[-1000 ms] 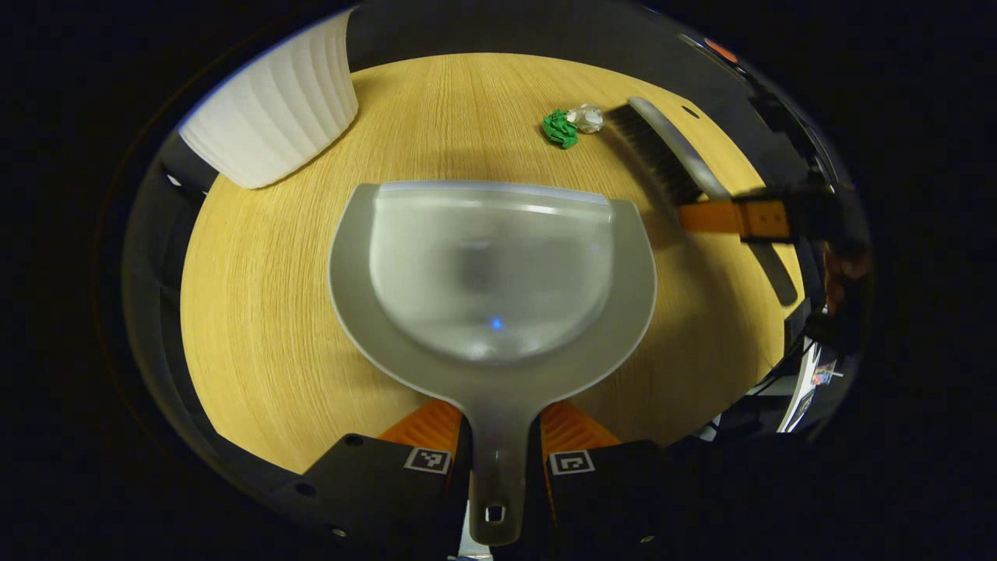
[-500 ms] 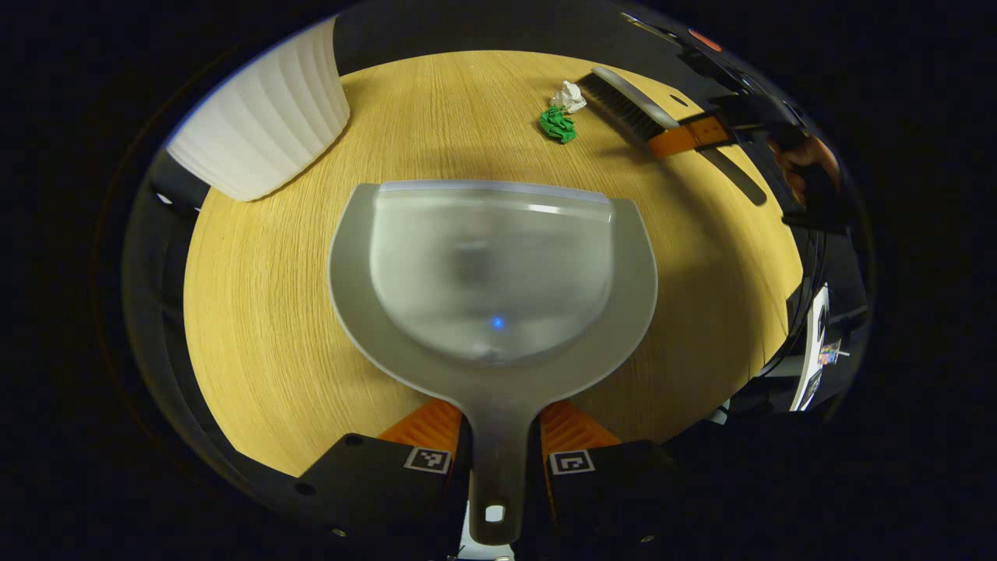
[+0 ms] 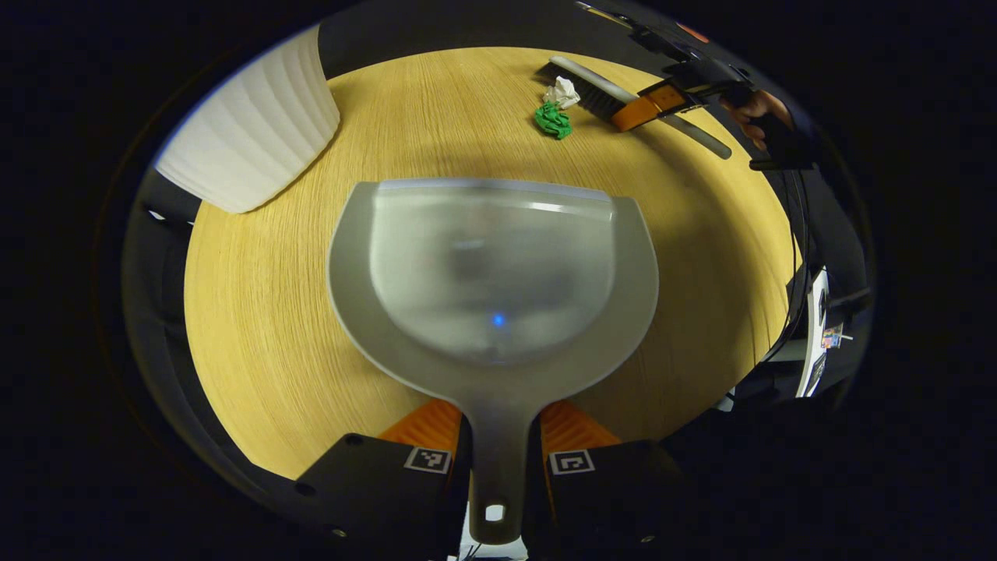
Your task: Pick up the small broom and dustpan from the desktop, sweep the trash into the dustpan with the broom, and then empty the trash into the garbage bin.
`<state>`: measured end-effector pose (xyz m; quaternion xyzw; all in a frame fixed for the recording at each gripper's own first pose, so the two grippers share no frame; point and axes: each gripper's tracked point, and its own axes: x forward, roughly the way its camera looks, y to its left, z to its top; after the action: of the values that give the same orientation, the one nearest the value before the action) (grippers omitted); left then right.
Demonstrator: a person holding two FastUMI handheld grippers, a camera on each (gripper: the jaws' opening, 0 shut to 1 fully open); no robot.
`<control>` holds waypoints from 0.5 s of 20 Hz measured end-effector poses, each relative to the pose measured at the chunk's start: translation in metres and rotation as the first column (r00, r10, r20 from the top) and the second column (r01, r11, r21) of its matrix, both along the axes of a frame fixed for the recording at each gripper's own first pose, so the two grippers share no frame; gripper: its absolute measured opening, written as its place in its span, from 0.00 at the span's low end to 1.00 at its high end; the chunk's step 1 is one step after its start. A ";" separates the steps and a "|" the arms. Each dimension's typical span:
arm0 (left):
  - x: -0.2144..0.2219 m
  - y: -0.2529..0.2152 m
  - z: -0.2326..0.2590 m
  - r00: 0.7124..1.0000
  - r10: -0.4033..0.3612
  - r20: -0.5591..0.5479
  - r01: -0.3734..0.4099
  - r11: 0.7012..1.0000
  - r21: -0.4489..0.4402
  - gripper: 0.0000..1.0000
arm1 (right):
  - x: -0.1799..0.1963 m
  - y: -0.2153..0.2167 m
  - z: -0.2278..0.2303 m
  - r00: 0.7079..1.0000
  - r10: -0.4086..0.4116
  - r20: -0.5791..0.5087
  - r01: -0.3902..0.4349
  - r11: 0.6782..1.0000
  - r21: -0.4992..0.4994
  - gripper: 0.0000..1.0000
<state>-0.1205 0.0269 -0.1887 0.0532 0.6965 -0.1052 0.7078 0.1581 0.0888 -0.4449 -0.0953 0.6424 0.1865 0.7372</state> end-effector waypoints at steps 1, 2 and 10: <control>0.000 0.001 0.000 1.000 -0.004 -0.002 0.004 1.000 0.003 0.31 | -0.003 0.001 0.001 0.999 0.048 -0.003 -0.048 0.999 -0.006 0.17; 0.001 0.001 0.002 1.000 -0.010 -0.003 0.010 1.000 0.004 0.31 | -0.004 0.004 0.003 0.996 0.090 -0.001 -0.090 0.996 -0.003 0.18; 0.006 -0.002 0.004 0.999 -0.037 -0.010 0.037 0.999 0.011 0.31 | -0.031 0.025 0.007 0.926 0.374 -0.045 -0.369 0.924 0.101 0.17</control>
<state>-0.1147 0.0245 -0.1846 0.0695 0.6993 -0.1149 0.7021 0.1271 0.1143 -0.4382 -0.1757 0.6264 0.3547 0.6715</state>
